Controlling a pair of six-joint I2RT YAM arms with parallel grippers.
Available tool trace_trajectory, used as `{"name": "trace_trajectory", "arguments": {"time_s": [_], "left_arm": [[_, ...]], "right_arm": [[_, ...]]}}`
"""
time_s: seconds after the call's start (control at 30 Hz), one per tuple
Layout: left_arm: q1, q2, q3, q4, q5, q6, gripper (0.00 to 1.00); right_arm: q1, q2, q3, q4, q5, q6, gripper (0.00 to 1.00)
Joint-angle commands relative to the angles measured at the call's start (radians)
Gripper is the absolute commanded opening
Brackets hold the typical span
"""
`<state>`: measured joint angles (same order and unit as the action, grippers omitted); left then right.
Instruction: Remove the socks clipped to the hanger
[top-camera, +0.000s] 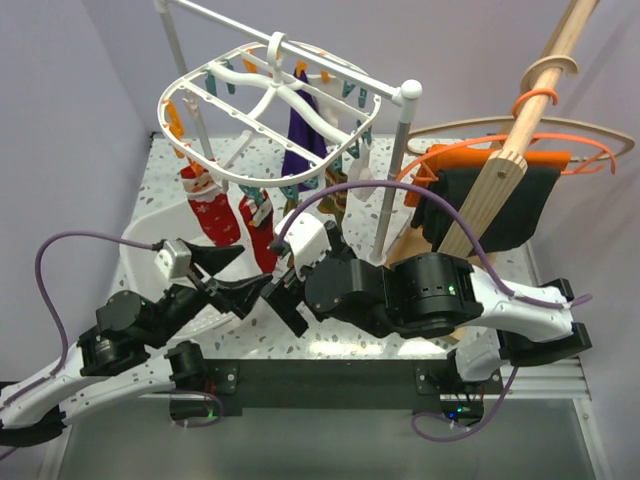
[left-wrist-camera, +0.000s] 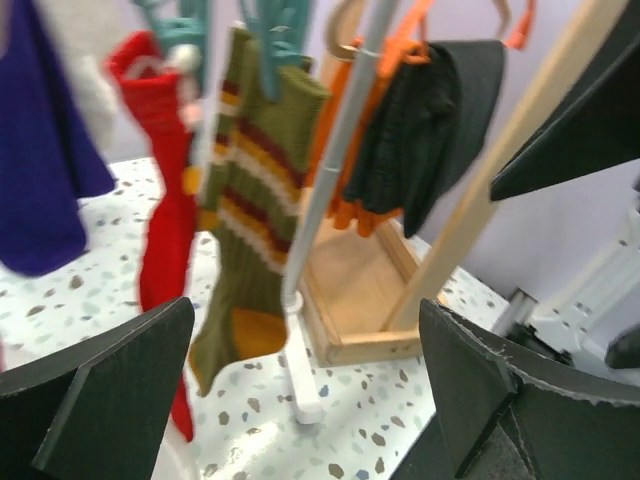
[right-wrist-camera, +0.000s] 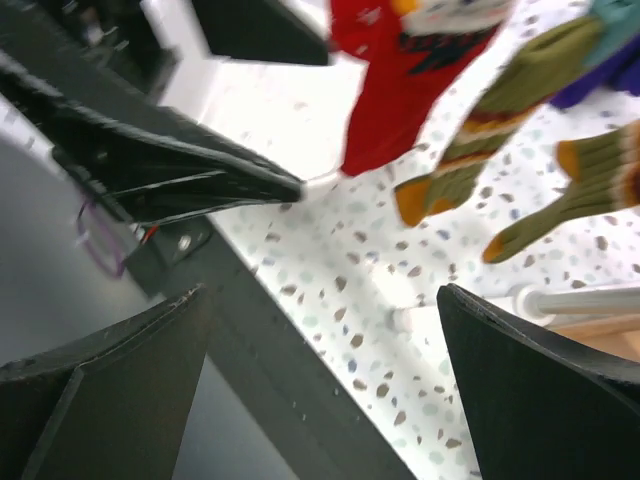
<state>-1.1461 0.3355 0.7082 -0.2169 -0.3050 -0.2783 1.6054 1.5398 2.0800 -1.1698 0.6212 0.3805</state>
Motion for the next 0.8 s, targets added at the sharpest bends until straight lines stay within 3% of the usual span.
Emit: {"name": "trace_trajectory", "arguments": {"time_s": [0.0, 0.1, 0.3, 0.47, 0.5, 0.53, 0.6, 0.67, 0.77], "left_arm": [[-0.003, -0.039, -0.024, -0.093, -0.223, -0.094, 0.98], [-0.003, -0.001, 0.002, -0.128, -0.266, -0.117, 0.97], [-0.003, 0.062, 0.016, -0.162, -0.283, -0.14, 0.93], [-0.001, 0.079, -0.022, -0.057, -0.22, -0.142, 0.93], [-0.003, 0.08, -0.036, -0.035, -0.209, -0.139, 0.9], [-0.003, 0.086, -0.041, -0.012, -0.171, -0.122, 0.81], [-0.003, 0.094, -0.053, 0.051, -0.137, -0.105, 0.48], [-0.003, 0.114, -0.064, 0.098, -0.099, -0.105, 0.47], [-0.003, 0.148, -0.069, 0.117, -0.054, -0.099, 0.58]], "right_arm": [[-0.123, -0.03, 0.025, 0.076, 0.149, 0.047, 0.96], [-0.237, -0.032, 0.015, 0.09, 0.015, 0.055, 0.95], [-0.237, 0.022, 0.081, 0.116, 0.026, 0.026, 0.99], [-0.24, 0.111, 0.187, 0.055, 0.132, 0.11, 0.99], [-0.24, 0.124, 0.213, 0.038, 0.15, 0.122, 0.99], [-0.239, 0.146, 0.245, 0.026, 0.181, 0.127, 0.99], [-0.24, 0.152, 0.256, 0.022, 0.183, 0.126, 0.99], [-0.239, 0.137, 0.217, 0.062, 0.161, 0.097, 0.99], [-0.24, 0.12, 0.167, 0.073, 0.153, 0.081, 0.99]]}}
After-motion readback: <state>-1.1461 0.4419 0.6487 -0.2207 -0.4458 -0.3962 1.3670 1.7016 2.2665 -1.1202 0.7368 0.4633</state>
